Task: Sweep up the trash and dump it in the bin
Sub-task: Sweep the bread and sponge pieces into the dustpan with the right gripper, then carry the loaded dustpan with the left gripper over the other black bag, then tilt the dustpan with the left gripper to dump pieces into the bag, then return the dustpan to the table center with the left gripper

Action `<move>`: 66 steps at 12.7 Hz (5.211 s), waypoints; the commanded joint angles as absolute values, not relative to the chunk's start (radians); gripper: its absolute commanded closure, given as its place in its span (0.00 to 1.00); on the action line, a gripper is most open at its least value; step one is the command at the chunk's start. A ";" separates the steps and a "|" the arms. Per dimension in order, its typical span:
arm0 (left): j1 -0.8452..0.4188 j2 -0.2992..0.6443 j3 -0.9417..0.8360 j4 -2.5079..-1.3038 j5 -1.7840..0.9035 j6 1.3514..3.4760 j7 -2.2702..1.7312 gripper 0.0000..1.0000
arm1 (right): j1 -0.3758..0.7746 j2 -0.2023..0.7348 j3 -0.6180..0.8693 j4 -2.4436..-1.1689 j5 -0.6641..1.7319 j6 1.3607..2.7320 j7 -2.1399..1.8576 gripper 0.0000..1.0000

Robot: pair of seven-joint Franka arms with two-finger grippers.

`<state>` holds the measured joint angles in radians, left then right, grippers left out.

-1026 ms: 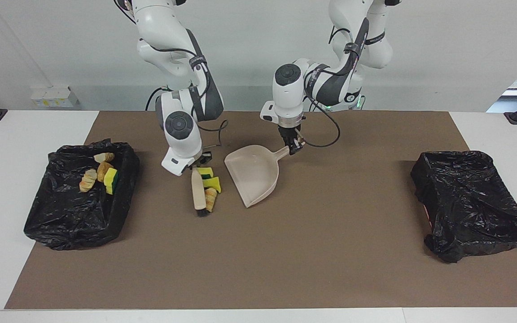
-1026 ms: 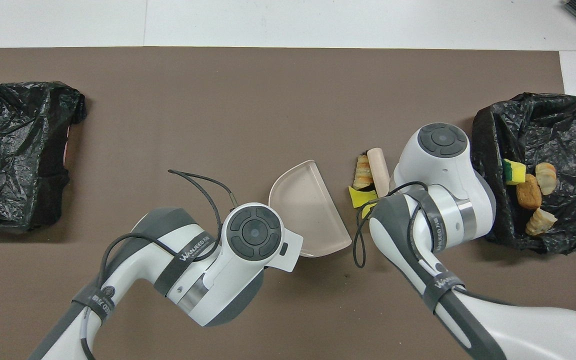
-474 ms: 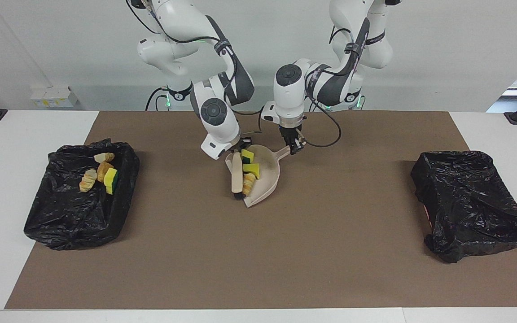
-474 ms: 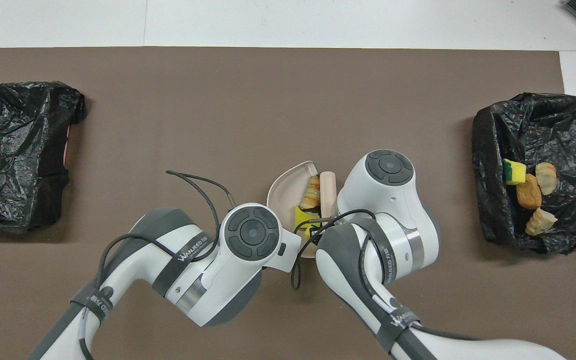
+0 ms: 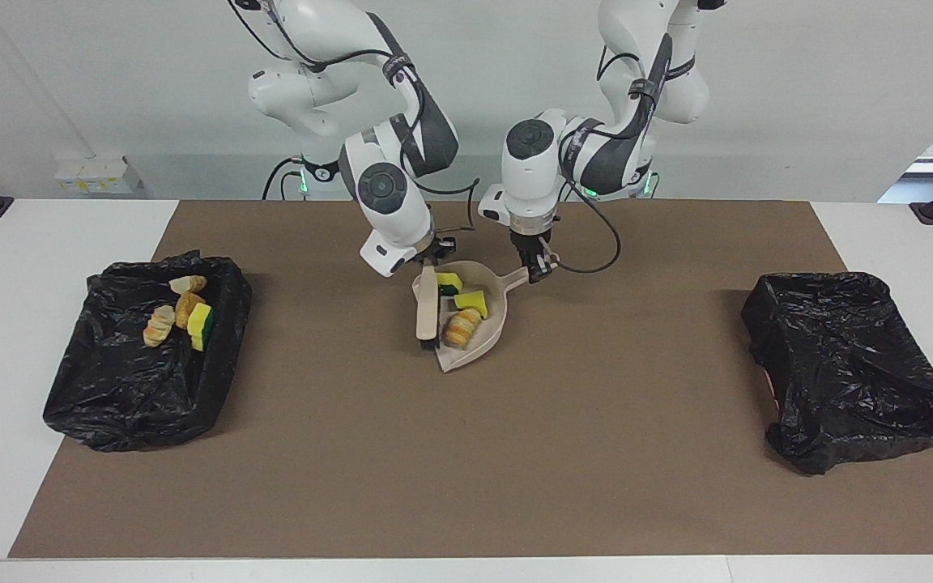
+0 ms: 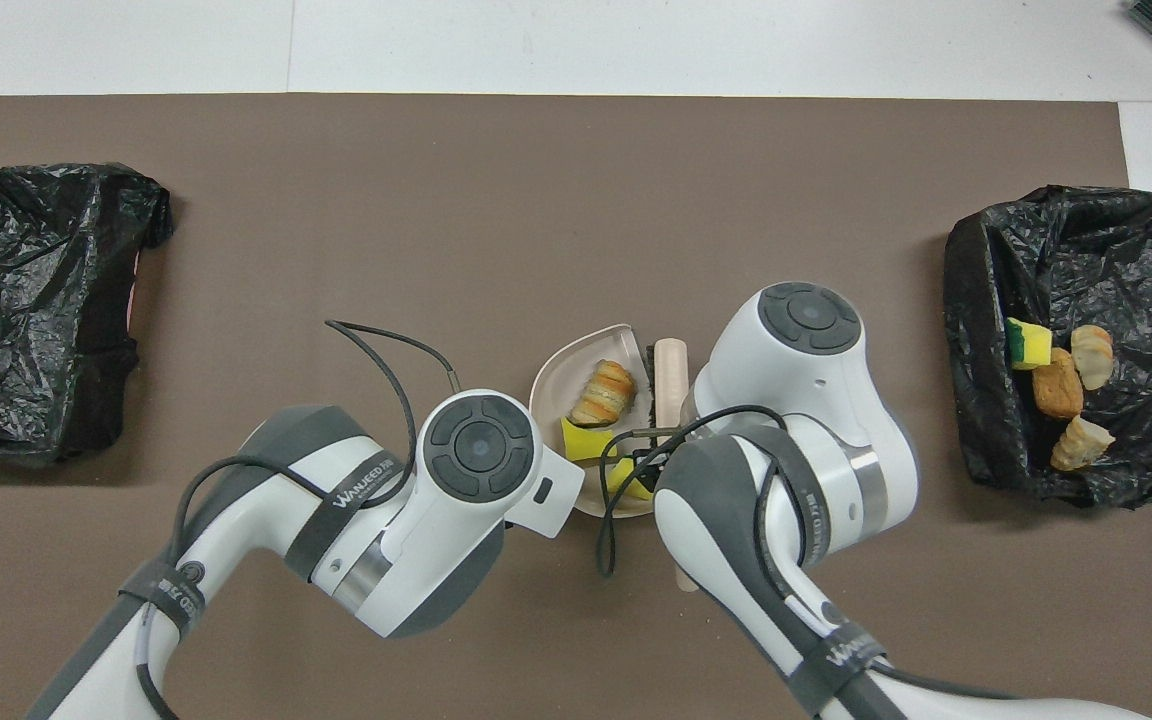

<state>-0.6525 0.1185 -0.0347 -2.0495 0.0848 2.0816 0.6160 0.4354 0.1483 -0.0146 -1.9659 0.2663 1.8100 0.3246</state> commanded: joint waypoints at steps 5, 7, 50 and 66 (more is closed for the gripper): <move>-0.485 0.037 -0.037 -2.075 0.083 2.065 0.911 1.00 | 0.399 0.042 -0.009 -1.904 0.135 1.589 0.394 1.00; -0.393 0.014 -0.037 -2.075 0.083 2.042 1.035 1.00 | 0.408 0.011 0.002 -1.960 0.130 1.639 0.460 1.00; 0.239 0.295 -0.038 -1.220 0.706 1.746 2.029 1.00 | -0.013 -0.022 -0.032 -1.642 -0.091 1.543 -0.241 0.00; 0.089 0.028 -0.049 -1.731 0.114 1.775 1.032 1.00 | -0.037 -0.006 -0.021 -1.586 -0.037 1.548 0.011 0.00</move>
<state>0.1288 0.0782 -0.0656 -1.6220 0.1713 1.7313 1.2306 -0.0299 -0.0142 -0.0229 -1.6010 -0.0413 1.5620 0.0020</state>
